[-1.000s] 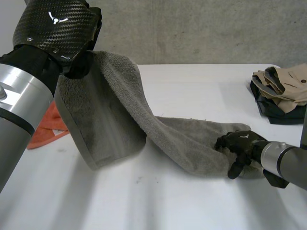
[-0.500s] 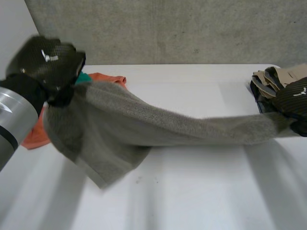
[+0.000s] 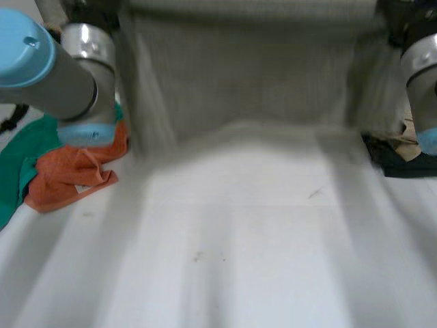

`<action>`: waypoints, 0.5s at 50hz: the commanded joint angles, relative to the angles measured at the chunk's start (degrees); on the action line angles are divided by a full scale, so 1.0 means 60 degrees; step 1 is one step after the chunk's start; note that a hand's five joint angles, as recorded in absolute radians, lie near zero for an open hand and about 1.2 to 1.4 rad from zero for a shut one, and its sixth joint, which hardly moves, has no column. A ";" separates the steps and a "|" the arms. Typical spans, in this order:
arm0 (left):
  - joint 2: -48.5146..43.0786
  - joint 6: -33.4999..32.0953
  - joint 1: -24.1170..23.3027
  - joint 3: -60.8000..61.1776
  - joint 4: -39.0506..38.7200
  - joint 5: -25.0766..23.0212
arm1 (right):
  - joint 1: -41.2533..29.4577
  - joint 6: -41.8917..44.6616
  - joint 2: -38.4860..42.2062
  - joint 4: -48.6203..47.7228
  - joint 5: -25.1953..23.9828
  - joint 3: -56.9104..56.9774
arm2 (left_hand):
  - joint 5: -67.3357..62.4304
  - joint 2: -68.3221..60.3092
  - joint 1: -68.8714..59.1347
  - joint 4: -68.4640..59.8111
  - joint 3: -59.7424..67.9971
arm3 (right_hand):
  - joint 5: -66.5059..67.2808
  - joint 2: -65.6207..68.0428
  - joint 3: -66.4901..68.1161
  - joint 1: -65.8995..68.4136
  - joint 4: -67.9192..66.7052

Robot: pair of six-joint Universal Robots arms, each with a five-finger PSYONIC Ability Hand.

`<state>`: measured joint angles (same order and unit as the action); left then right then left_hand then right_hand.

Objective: Fold the laundry.

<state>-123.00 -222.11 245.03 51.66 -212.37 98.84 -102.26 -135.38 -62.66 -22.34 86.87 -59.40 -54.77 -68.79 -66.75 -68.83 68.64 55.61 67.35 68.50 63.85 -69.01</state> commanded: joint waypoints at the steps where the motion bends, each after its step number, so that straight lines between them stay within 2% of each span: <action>1: 0.0461 -0.0072 -0.0101 0.1422 -0.1079 0.0064 | 0.0022 -0.0317 -0.0573 -0.1081 0.0156 -0.1158 | -0.2539 -0.1868 -0.2209 -0.1861 0.1893 | 0.2398 0.2108 0.1916 0.2692 -0.1832; 8: 0.0505 0.0016 -0.0071 0.3839 -0.0918 0.0050 | -0.0081 -0.0303 -0.0339 -0.0041 -0.0093 -0.2579 | -0.2539 -0.1868 -0.2209 -0.1861 0.1893 | 0.2398 0.2108 0.1916 0.2692 -0.1832; 13: 0.0198 0.0031 -0.0042 0.5026 -0.0903 0.0050 | -0.0081 -0.0259 0.0671 0.0398 -0.0386 -0.3312 | -0.2539 -0.1868 -0.2209 -0.1861 0.1893 | 0.2398 0.2108 0.1916 0.2692 -0.1832; 18: -0.0256 -0.0071 -0.0130 0.6152 -0.0816 0.0079 | -0.0051 -0.0215 0.1433 0.1493 -0.0372 -0.3707 | -0.2539 -0.1868 -0.2209 -0.1861 0.1893 | 0.2398 0.2108 0.1916 0.2692 -0.1832; 21: -0.0125 -0.0072 -0.0144 0.6799 -0.0611 0.0079 | 0.0022 -0.0230 0.1390 0.2227 -0.0371 -0.3898 | -0.2539 -0.1868 -0.2209 -0.1861 0.1893 | 0.2398 0.2108 0.1916 0.2692 -0.1832; 25: 0.0811 -0.0116 -0.0159 0.7766 0.0194 0.0094 | 0.0022 -0.0230 0.1113 0.3604 -0.0445 -0.4220 | -0.2539 -0.1868 -0.2209 -0.1861 0.1893 | 0.2398 0.2108 0.1916 0.2692 -0.1832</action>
<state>-123.13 -222.48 244.27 91.43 -215.94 99.32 -102.34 -136.73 -54.43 -10.27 84.47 -82.73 -54.77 -68.80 -66.75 -68.96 68.65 56.81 67.35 68.63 63.85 -69.05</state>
